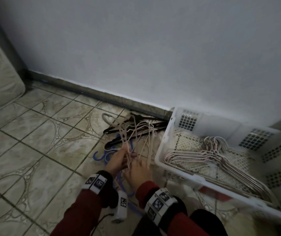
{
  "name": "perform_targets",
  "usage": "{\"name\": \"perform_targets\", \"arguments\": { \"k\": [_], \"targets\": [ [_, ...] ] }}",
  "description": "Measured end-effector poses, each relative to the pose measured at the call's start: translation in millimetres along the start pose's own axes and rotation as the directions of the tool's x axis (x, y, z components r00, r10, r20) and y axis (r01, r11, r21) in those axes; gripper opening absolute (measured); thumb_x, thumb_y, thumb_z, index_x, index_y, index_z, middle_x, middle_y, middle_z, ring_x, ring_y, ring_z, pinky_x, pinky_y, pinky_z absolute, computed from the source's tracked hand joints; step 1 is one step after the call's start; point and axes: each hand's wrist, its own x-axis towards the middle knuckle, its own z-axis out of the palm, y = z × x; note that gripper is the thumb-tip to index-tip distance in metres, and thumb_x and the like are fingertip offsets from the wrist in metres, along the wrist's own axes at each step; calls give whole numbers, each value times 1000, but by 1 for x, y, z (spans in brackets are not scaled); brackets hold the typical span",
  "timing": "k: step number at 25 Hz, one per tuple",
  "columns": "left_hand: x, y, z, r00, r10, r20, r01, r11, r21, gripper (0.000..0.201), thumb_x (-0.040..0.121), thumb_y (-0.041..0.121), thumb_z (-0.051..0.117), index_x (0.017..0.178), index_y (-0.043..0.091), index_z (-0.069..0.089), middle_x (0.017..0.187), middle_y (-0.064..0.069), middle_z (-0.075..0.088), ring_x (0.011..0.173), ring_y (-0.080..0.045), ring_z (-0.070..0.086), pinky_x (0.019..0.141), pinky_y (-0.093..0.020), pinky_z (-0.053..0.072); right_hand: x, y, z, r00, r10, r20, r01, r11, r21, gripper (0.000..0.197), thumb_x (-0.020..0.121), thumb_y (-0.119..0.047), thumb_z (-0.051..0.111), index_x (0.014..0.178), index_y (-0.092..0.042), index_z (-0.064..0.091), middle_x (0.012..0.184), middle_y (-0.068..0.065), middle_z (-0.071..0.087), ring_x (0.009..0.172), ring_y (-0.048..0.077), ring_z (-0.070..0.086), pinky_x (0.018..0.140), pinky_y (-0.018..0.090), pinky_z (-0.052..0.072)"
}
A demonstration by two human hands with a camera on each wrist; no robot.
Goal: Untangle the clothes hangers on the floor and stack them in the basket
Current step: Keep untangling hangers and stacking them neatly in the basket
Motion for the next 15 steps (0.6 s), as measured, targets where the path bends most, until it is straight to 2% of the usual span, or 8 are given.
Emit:
{"name": "perform_targets", "arguments": {
  "k": [2,4,5,8,10,12,13,15],
  "targets": [
    [-9,15,6,999,41,-15,-41,999,9,35,94,37,44,79,8,58,64,-6,67,60,-17,61,68,-32,49,-13,-1,2,998,-40,-52,39,999,-25,49,87,-38,31,121,-5,42,134,17,44,126,29,34,104,39,27],
    [-18,23,11,990,139,-34,-133,983,125,30,94,28,48,75,6,56,59,-5,61,48,-12,58,53,-22,49,-24,0,-3,991,-96,-92,99,994,35,76,69,-48,8,121,-4,42,132,15,45,124,26,36,99,36,30],
    [-24,26,14,980,195,-29,-188,969,163,29,94,24,49,73,5,54,55,-4,60,45,-12,57,46,-18,47,-31,1,-7,987,-107,-116,115,991,69,82,64,-47,3,120,-3,43,130,16,45,122,25,38,97,35,32],
    [-43,43,22,933,361,5,-357,920,161,22,93,15,51,73,6,50,43,0,57,37,-10,54,40,-21,46,-48,2,-16,961,-220,-167,250,949,191,56,87,-43,24,115,0,46,121,20,48,113,28,44,87,30,30],
    [-58,60,28,889,456,45,-454,865,215,17,90,13,55,75,8,49,42,0,54,34,-9,51,40,-24,45,-63,7,-24,922,-309,-232,378,849,370,66,82,-56,31,114,-2,48,110,17,50,102,27,48,81,25,34],
    [-74,78,37,850,507,142,-524,788,322,17,89,13,57,74,11,48,40,1,52,32,-8,50,38,-24,43,-72,21,-45,920,-226,-321,366,788,495,56,82,-48,44,118,-6,45,108,8,46,101,21,49,84,20,38],
    [-82,86,41,837,507,206,-546,749,376,18,88,12,58,75,12,47,39,1,51,31,-7,50,37,-22,43,-72,32,-60,913,-162,-374,347,791,505,48,85,-37,52,122,-7,42,112,7,43,106,21,49,88,23,41],
    [-100,100,54,793,479,375,-609,626,488,18,87,13,60,76,11,46,40,0,53,32,-5,51,38,-17,42,-73,66,-97,856,-33,-516,279,870,407,58,85,-24,58,134,-8,31,129,11,38,118,25,45,102,34,41]
  ]
}}
